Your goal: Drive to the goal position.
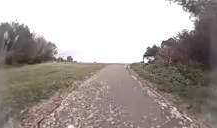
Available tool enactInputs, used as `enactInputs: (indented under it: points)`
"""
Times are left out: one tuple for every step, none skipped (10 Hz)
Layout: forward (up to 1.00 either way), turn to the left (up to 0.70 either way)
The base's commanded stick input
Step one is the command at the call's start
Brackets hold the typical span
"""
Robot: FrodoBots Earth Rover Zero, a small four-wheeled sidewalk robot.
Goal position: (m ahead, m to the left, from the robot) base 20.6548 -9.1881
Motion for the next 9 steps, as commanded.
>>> enactInputs:
  points:
    - [0.85, 0.00]
    - [0.85, 0.00]
    - [0.85, 0.00]
    - [0.85, 0.00]
    - [0.85, -0.01]
    - [0.85, -0.02]
    - [0.85, -0.02]
    - [0.85, -0.03]
    - [0.85, -0.03]
